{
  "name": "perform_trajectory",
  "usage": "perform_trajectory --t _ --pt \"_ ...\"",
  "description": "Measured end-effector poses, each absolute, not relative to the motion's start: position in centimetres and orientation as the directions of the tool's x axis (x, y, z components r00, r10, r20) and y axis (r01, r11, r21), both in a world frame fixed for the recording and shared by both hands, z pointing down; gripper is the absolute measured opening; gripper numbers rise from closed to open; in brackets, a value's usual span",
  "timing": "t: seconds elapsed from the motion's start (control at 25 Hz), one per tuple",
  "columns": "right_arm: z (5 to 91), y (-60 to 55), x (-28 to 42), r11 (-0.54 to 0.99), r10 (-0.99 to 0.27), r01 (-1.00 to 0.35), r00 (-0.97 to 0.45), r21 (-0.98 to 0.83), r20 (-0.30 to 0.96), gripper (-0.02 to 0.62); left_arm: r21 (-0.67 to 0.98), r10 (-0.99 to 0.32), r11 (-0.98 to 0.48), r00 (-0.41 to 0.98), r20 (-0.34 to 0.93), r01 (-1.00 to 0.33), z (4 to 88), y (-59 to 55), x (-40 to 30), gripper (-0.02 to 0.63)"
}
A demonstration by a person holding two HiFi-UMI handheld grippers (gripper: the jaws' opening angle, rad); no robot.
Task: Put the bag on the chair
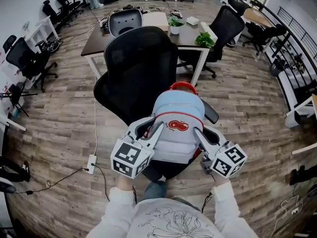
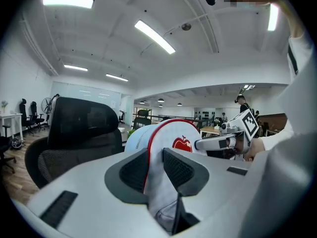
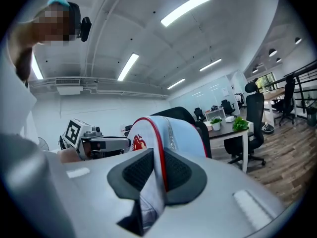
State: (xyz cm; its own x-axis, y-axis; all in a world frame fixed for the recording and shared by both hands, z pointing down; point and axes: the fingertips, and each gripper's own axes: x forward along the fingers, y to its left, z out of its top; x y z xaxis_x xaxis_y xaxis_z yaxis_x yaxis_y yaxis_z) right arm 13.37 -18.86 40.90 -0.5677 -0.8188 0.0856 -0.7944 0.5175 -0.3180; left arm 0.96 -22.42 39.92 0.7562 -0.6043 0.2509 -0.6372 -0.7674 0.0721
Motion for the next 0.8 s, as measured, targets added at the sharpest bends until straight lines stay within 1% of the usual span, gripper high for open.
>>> perform_trajectory --t 0.12,0.32,0.6,0.8 --pt "42.0 -18.9 13.1 0.509 -0.815 -0.793 -0.570 -0.335 0.109 0.064 0.083 -0.592 -0.769 0.756 0.279 -0.634 41.1 -22.8 0.9 0.100" --pt "43.0 -19.0 12.6 0.519 -0.802 -0.794 -0.580 -0.316 0.140 0.064 0.127 -0.561 -0.779 0.773 0.296 -0.614 42.7 -22.9 0.4 0.100" --pt "44.4 -19.4 12.6 0.543 -0.783 -0.783 -0.603 -0.304 0.153 0.063 0.143 -0.550 -0.776 0.770 0.324 -0.614 44.3 -23.2 0.5 0.097" --pt "44.8 -19.2 12.0 0.558 -0.752 -0.762 -0.631 -0.328 0.187 0.061 0.162 -0.544 -0.767 0.762 0.351 -0.621 44.5 -22.8 -0.1 0.097"
